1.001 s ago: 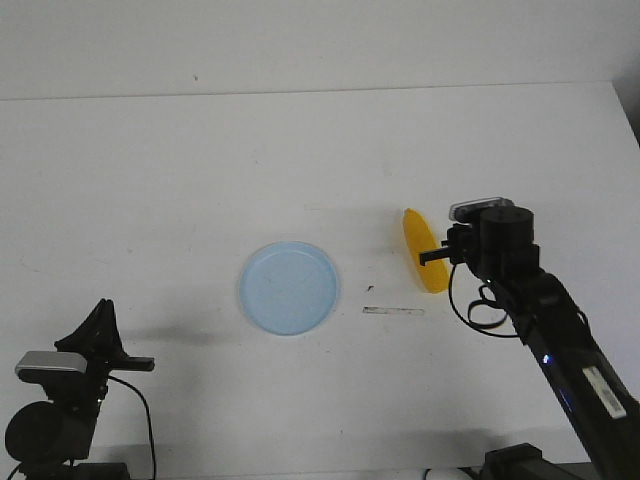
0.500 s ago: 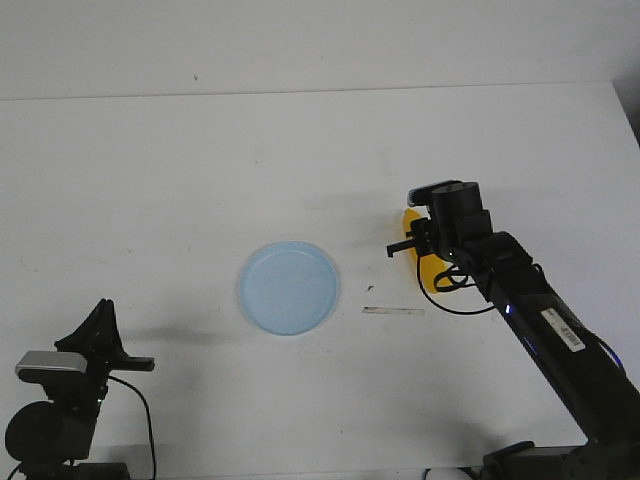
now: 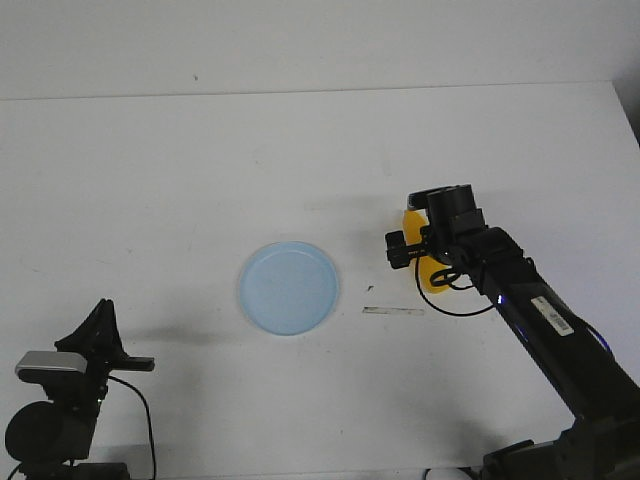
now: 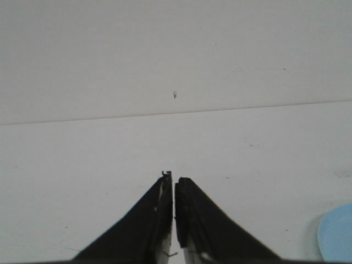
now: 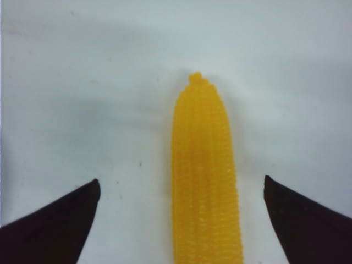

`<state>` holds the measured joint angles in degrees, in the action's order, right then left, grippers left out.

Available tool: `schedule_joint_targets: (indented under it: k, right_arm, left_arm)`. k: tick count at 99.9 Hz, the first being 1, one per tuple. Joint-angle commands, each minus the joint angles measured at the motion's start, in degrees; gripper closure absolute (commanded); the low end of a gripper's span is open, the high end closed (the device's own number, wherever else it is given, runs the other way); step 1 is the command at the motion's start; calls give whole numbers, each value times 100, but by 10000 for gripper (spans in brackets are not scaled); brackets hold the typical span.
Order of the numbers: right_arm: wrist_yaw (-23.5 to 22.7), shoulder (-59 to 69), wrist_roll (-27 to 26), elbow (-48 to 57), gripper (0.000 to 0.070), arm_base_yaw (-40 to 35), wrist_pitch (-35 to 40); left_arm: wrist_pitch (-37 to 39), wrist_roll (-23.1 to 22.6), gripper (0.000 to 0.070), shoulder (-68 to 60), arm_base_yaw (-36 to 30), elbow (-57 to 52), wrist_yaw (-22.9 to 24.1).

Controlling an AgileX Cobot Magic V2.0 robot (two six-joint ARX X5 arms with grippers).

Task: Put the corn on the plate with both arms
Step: 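Lower and close the right gripper around the corn cob, then carry the held corn cob with the right gripper over the plate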

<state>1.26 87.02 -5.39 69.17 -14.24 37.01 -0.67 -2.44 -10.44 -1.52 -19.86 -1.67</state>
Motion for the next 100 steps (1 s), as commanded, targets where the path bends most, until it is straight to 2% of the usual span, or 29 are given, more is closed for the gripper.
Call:
schedule_joint_targets:
  k: [1,59,73,93,100]
  right_arm:
    - [7,223,-55,98,7,-17,-57]
    - [24,1093,-28,98,17,258,-131]
    - [26,1174,57,96,133,258,-127]
    - [26,1174,55,96,374,260,-138]
    - [26,1174,52,96,408,264,-155]
  left_arm:
    - [63,-79,698,13,0,-39,0]
    - [63,-79,698,13,0,-39,0]
    - [63,-79,698,13,0,-39,0]
    - [63,-79,698,13,0,-39,0]
    - [63,-79,698,13,0,-39,0]
